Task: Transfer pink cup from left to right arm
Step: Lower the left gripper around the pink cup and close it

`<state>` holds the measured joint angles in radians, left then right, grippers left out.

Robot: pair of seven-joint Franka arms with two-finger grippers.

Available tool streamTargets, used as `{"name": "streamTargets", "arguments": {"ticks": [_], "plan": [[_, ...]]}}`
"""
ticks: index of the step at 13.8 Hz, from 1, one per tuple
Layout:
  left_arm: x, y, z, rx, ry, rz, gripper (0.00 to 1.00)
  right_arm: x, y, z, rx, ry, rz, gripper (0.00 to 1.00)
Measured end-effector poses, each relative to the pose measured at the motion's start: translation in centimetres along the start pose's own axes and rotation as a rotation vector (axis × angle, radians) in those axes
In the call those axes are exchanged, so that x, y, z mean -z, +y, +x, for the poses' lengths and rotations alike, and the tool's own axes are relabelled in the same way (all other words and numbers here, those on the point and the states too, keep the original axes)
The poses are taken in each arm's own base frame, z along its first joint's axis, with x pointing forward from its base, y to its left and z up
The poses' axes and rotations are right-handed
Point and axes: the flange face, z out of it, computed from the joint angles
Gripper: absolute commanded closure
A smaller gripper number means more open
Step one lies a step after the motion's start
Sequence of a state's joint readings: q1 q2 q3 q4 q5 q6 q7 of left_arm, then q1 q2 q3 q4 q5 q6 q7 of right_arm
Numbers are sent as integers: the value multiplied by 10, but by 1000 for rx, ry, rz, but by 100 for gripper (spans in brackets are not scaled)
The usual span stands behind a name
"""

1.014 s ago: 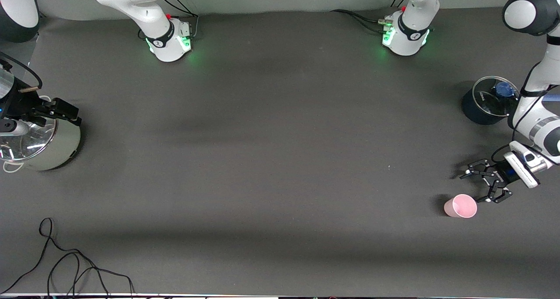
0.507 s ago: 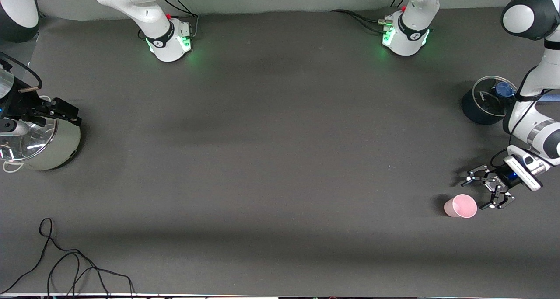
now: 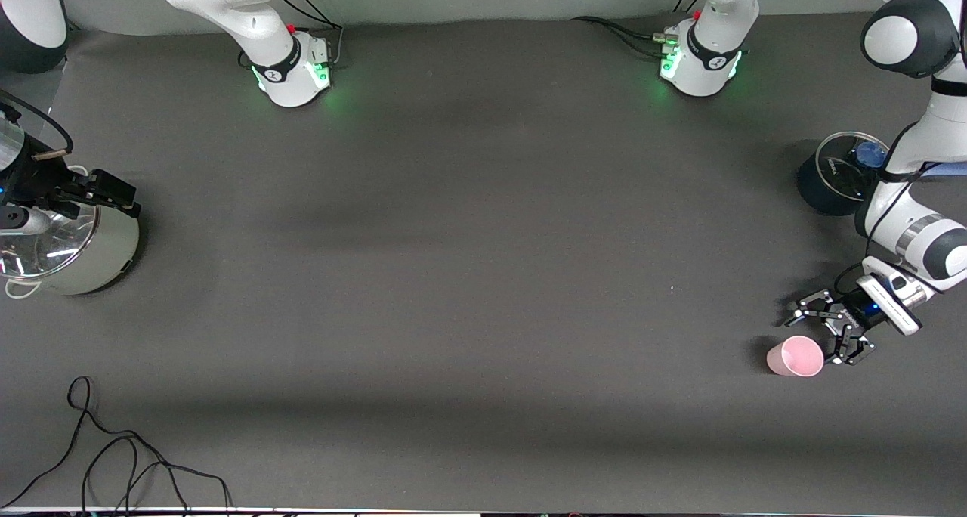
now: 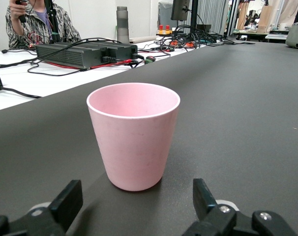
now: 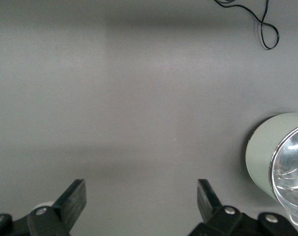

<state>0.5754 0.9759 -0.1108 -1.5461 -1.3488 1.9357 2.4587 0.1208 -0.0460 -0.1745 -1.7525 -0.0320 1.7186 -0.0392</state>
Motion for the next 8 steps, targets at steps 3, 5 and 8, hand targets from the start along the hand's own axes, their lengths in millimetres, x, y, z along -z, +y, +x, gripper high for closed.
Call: {"name": "streamTargets", "arguments": {"ticks": [3,5,8], "plan": [[-10,0,4,-1,-1,9,0,0,0,0,0,0,0,0],[-20,2,4,5,9,9,0,0,0,0,0,0,0,0],[-25,3,0,15,17,12,0,0,0,0,0,0,0,0]]}}
